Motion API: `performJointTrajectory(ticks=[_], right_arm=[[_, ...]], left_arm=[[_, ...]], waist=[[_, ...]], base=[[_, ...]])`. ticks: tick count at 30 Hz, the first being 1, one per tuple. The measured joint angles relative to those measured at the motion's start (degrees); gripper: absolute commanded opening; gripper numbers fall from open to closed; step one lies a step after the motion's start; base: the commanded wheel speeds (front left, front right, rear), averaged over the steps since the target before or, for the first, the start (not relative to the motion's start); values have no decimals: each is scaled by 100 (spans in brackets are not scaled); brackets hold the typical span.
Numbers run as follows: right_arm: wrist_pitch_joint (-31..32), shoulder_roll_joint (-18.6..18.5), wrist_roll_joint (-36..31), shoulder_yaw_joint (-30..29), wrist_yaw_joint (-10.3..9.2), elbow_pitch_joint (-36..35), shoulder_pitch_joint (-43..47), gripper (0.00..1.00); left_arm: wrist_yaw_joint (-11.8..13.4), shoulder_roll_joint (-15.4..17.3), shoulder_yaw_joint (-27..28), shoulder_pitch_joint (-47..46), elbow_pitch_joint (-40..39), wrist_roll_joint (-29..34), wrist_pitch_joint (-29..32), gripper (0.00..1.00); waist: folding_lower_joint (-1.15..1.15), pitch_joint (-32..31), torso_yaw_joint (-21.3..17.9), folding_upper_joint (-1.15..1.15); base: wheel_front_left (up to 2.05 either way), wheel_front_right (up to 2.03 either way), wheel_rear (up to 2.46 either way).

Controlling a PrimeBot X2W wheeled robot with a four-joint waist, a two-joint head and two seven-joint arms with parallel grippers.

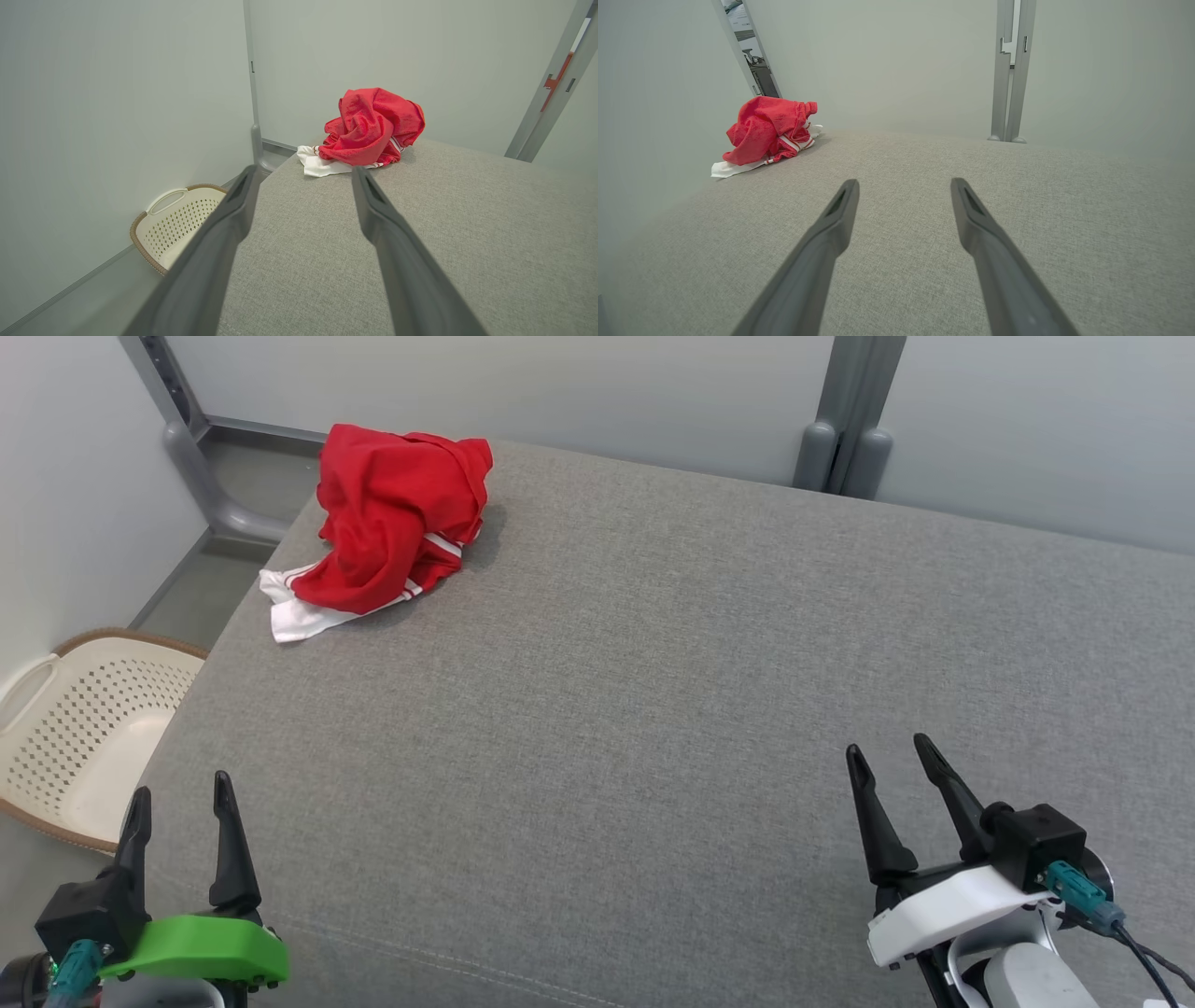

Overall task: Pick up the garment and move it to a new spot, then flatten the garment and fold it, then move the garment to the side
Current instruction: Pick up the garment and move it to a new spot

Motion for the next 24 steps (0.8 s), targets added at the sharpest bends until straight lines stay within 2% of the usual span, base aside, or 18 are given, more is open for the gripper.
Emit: performJointTrajectory(ticks=[5, 11, 18, 24], right_arm=[[52, -63, -27, -87, 0, -62, -50, 100], [205, -232, -125, -199, 0, -307, -294, 100], [390, -433, -279, -388, 1, -704, -541, 100], [456, -514, -367, -678, 0, -1080, -639, 100]], left_arm=[[1, 11, 82, -118, 23, -81, -4, 100], [-74, 151, 225, -885, 83, -135, -11, 100], [-227, 524, 505, -2170, 283, -179, -30, 100], [-385, 913, 731, -3281, 679, -275, -32, 100]], waist=[[0, 71, -155, 0], [0, 353, -379, 0], [0, 870, -757, 0], [0, 1335, -1234, 0]], base=[[0, 0, 0], [0, 0, 0], [0, 0, 0], [0, 0, 0]])
